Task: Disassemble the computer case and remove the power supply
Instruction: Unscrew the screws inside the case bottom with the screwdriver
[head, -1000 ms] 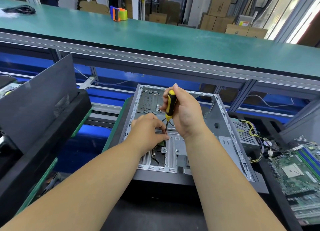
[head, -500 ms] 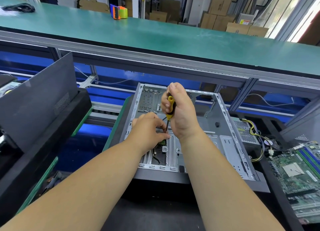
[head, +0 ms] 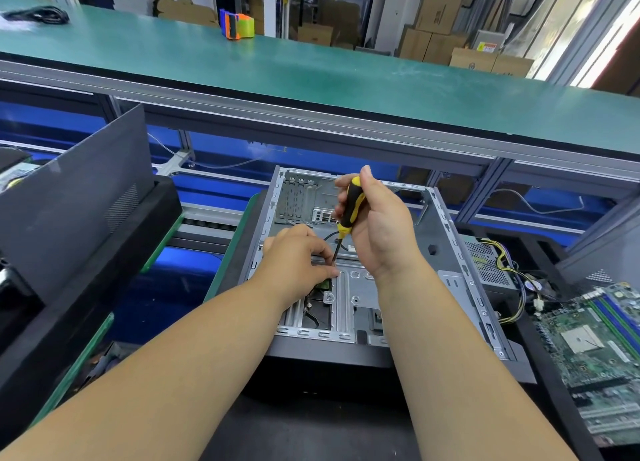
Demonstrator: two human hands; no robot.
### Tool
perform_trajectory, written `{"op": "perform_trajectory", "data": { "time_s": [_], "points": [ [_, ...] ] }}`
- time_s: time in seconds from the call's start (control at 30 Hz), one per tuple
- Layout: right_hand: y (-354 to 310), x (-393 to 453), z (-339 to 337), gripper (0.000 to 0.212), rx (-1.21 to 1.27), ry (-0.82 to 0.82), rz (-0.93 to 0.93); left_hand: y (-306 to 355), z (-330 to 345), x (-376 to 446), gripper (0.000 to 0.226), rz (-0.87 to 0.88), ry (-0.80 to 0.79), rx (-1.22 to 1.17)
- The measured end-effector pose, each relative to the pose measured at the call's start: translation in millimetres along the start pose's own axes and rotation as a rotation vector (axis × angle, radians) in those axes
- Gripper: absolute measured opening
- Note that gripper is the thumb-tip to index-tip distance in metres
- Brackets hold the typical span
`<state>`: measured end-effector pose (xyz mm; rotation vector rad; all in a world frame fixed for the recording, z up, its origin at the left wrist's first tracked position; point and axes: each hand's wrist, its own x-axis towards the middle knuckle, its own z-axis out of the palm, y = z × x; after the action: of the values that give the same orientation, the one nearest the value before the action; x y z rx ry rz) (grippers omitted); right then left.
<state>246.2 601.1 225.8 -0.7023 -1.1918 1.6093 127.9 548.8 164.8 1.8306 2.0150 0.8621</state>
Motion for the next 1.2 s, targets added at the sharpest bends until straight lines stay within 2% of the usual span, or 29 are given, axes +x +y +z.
{"op": "perform_trajectory", "data": {
  "time_s": [0.2,0.43,0.73,0.87,0.93,1.0,1.07,1.2],
  "points": [
    [3,4,1,0.049,0.064,-0.047,-0.016,-1,1,1,0.018,-0.004,0.008,0.010],
    [3,14,2,0.040,0.092,-0.152,0.026,-2,2,2,0.019,-0.001,0.010,0.012],
    [-2,13,9,0.065,-0.045,-0.140,0.119,0,0,1,0.021,-0.015,0.006,-0.001],
    [3,8,15,0.076,0.034,-0.200,0.082,2,-1,1,0.023,-0.014,-0.002,0.027],
    [5,6,14,0.066,0.062,-0.215,0.048,3,-2,0,0.022,-0.016,-0.005,0.034],
    [6,3,10,0.041,0.023,-0.178,0.007,2,-2,0,0.023,-0.017,-0.004,0.017],
    [4,1,6,0.026,-0.003,-0.123,-0.016,2,-2,-1,0.022,-0.019,0.000,0.004],
    [-1,-1,1,0.026,-0.030,-0.067,-0.023,2,-1,0,0.018,-0.018,-0.004,0.008]
  ]
}}
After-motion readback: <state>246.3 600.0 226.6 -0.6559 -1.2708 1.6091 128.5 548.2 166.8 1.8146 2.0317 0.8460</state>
